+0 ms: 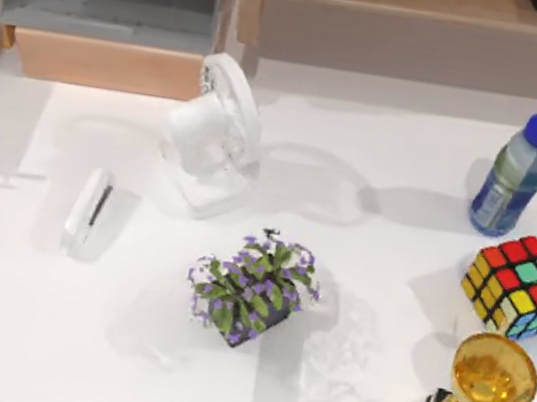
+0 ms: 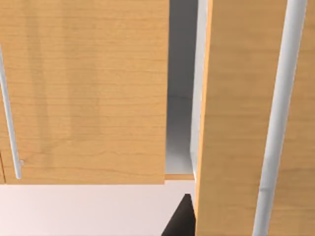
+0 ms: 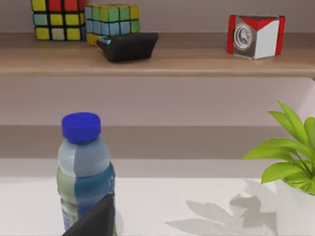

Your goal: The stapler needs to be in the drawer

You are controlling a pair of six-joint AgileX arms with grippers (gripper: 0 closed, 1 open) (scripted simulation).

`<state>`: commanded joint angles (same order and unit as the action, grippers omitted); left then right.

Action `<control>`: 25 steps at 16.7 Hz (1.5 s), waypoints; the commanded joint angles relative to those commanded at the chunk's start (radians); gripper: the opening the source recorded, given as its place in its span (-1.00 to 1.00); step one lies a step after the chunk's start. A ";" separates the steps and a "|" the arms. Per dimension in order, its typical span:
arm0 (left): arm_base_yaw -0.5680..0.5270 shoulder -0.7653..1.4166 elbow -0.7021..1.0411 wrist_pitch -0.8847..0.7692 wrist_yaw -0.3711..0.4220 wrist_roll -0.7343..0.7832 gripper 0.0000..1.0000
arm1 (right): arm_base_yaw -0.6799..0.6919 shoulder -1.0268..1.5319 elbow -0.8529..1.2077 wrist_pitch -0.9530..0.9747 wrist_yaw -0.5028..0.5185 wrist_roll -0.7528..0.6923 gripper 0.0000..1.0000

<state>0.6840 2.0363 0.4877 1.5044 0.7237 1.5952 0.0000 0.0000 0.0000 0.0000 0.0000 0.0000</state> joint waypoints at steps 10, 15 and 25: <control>0.000 0.000 0.000 0.000 0.000 0.000 1.00 | 0.000 0.000 0.000 0.000 0.000 0.000 1.00; 0.021 -0.009 -0.026 0.016 0.022 0.002 1.00 | 0.000 0.000 0.000 0.000 0.000 0.000 1.00; 0.032 -0.043 -0.059 0.005 0.073 -0.021 1.00 | 0.000 0.000 0.000 0.000 0.000 0.000 1.00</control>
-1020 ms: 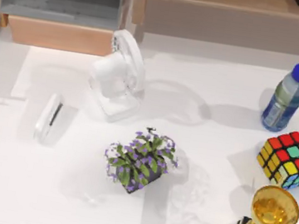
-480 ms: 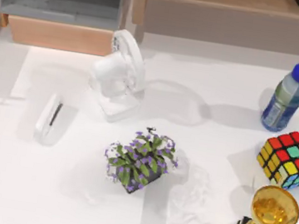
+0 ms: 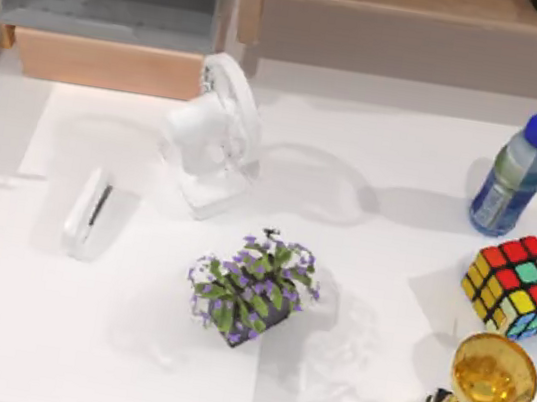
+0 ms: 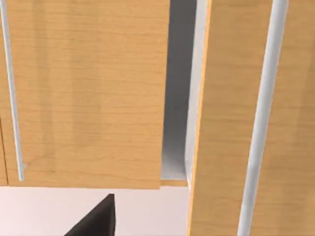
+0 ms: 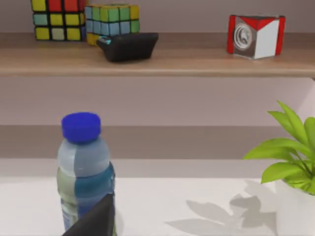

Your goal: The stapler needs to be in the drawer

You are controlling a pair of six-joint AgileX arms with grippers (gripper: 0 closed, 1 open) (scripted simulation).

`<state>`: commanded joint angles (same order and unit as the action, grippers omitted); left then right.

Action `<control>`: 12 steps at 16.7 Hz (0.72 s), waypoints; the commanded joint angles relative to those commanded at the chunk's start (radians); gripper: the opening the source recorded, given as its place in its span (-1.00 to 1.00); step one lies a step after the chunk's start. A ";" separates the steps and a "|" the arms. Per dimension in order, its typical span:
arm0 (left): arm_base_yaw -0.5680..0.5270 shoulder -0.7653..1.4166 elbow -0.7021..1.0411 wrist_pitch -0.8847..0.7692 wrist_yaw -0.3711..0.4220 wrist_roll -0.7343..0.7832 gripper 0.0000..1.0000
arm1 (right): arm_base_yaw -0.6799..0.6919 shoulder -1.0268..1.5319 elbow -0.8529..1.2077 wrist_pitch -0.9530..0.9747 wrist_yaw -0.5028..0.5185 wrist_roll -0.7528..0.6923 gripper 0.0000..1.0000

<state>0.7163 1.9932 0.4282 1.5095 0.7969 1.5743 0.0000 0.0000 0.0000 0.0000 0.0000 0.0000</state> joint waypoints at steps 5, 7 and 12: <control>-0.098 -0.137 0.015 -0.254 0.123 -0.198 1.00 | 0.000 0.000 0.000 0.000 0.000 0.000 1.00; -0.166 -0.189 0.061 -0.427 0.146 -0.321 1.00 | 0.000 0.000 0.000 0.000 0.000 0.000 1.00; -0.377 -0.252 0.305 -0.995 0.049 -0.687 1.00 | 0.000 0.000 0.000 0.000 0.000 0.000 1.00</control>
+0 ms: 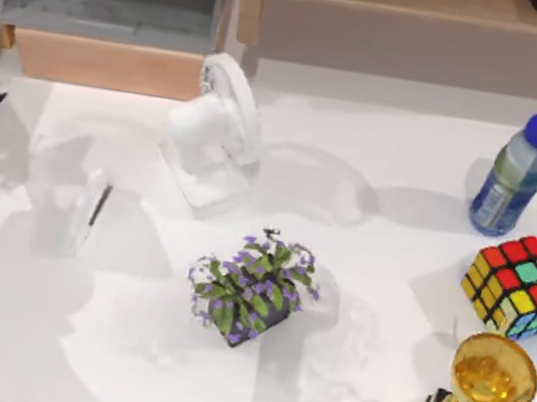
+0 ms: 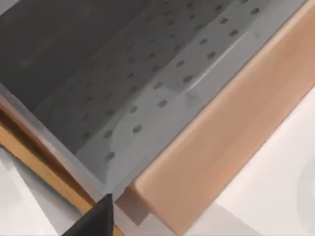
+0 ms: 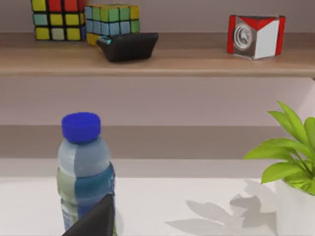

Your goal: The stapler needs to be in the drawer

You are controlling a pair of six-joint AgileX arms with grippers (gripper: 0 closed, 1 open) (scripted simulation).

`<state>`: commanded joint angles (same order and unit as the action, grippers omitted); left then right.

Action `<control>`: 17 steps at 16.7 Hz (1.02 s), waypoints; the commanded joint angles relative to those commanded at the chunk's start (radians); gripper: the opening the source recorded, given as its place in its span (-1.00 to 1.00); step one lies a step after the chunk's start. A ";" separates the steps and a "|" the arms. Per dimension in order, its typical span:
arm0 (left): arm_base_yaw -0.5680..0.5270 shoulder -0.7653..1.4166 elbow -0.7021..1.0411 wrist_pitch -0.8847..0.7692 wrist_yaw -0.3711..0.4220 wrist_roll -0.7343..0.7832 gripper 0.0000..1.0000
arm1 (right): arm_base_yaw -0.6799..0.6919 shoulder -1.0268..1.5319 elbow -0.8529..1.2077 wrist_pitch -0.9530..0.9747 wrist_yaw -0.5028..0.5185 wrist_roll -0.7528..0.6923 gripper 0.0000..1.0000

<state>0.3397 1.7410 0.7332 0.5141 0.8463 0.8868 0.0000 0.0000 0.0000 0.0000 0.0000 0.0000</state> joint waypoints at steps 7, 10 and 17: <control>-0.320 0.075 0.425 -0.885 -0.368 -0.526 1.00 | 0.000 0.000 0.000 0.000 0.000 0.000 1.00; -0.434 0.140 0.582 -1.205 -0.543 -0.709 1.00 | 0.000 0.000 0.000 0.000 0.000 0.000 1.00; -0.599 0.240 0.784 -1.607 -0.831 -0.958 1.00 | 0.000 0.000 0.000 0.000 0.000 0.000 1.00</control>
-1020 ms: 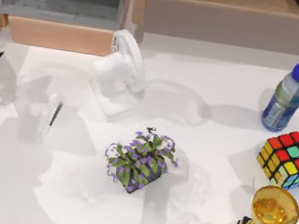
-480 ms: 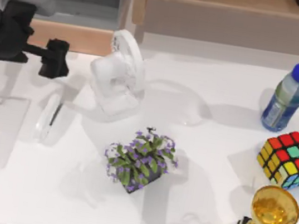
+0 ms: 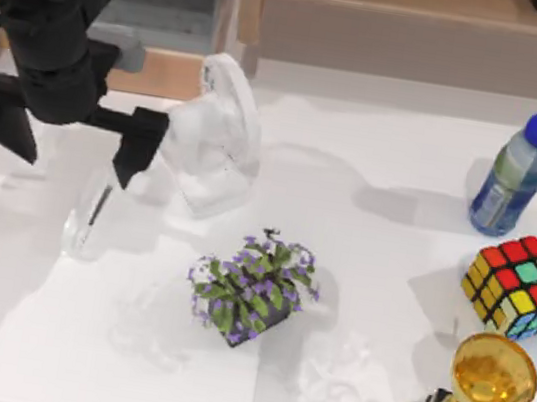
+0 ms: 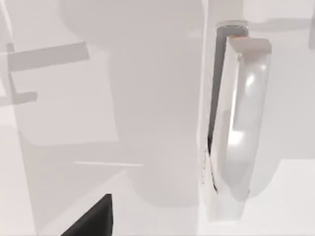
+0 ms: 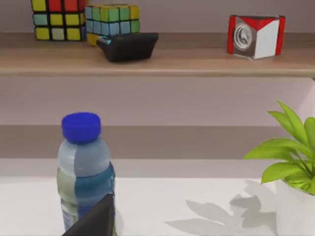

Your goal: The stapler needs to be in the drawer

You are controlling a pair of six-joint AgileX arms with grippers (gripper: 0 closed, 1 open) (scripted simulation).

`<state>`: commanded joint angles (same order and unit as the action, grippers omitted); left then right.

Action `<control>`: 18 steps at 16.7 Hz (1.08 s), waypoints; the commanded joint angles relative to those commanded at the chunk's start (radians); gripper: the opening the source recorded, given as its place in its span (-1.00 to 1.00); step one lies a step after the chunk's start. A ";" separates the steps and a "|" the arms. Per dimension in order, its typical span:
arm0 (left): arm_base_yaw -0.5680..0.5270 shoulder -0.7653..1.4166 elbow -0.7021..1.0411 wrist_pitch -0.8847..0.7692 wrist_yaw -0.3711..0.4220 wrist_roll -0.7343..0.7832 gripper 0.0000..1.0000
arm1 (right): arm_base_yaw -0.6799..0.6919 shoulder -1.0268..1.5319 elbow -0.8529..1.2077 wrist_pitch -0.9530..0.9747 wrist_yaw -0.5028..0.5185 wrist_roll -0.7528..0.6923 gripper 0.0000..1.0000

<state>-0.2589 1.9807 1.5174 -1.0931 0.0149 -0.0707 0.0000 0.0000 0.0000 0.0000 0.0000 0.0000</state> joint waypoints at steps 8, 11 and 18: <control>-0.005 0.008 -0.009 0.001 -0.017 -0.010 1.00 | 0.000 0.000 0.000 0.000 0.000 0.000 1.00; -0.006 0.041 -0.065 0.094 -0.017 -0.009 1.00 | 0.000 0.000 0.000 0.000 0.000 0.000 1.00; -0.006 0.095 -0.151 0.232 -0.017 -0.009 1.00 | 0.000 0.000 0.000 0.000 0.000 0.000 1.00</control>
<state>-0.2652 2.0759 1.3663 -0.8614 -0.0018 -0.0794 0.0000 0.0000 0.0000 0.0000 0.0000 0.0000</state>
